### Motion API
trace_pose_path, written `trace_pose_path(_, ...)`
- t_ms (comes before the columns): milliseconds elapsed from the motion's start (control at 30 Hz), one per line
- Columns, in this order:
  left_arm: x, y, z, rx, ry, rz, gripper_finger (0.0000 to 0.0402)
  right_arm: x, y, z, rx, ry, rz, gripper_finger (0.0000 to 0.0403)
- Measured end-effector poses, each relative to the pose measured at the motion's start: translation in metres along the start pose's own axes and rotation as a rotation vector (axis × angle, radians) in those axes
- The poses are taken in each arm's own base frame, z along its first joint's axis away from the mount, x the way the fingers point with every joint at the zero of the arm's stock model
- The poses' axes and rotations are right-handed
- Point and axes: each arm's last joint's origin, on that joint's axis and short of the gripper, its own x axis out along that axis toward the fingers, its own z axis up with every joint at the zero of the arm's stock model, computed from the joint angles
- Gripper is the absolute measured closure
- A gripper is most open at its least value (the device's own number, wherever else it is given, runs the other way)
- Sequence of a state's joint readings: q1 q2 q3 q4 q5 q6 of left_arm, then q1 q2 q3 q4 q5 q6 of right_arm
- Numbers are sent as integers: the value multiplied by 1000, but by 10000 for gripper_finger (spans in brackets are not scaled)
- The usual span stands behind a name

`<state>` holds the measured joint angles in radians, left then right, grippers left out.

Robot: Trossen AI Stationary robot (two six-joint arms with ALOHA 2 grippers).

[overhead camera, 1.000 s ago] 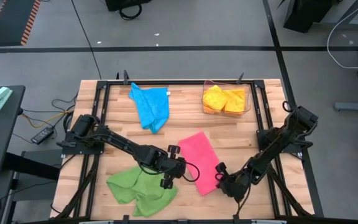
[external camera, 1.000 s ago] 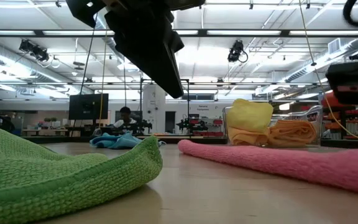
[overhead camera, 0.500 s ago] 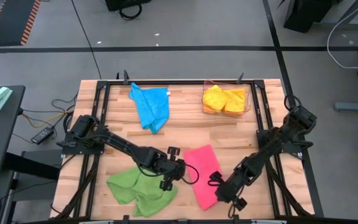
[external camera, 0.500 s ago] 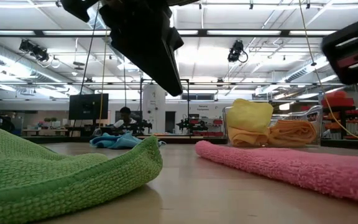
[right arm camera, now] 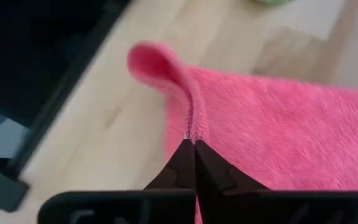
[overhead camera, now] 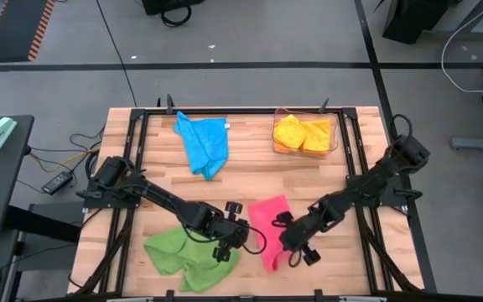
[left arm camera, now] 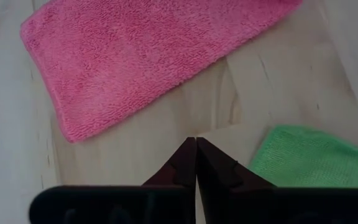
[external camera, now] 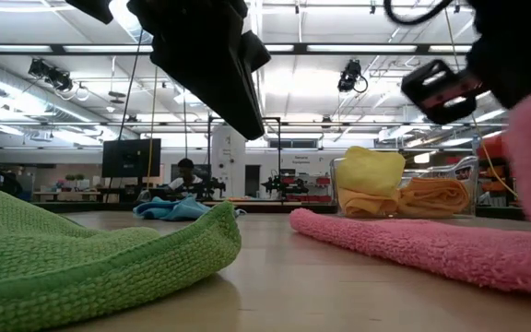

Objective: Fold microfiber towels
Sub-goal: Fold the pink microfiber cloth

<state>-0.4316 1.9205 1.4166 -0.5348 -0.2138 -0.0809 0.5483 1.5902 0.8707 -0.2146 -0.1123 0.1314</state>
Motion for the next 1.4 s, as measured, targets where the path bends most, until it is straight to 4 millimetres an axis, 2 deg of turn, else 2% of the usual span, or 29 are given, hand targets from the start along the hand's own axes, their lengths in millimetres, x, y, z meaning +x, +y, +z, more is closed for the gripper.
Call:
trace_pose_path(200,0,0,0,-5,1,0,383,6,-18,-12,53,52,-35,402)
trace_pose_path(467,0,0,0,-4,1,1,371,9,-23,-24,50,74,-64,398)
trace_pose_path(800,0,0,0,-3,1,1,382,9,-25,-24,10,68,-119,386)
trace_pose_path(933,0,0,0,-2,0,1,375,8,-28,-26,15,87,-170,355)
trace_pose_path(1233,0,0,0,-3,0,1,376,6,-38,-26,54,90,-184,244)
trace_pose_path(1300,0,0,0,-3,0,1,380,5,-35,-23,34,88,-140,229)
trace_pose_path(1400,0,1,0,-3,0,1,383,6,-21,-14,-54,40,-60,220)
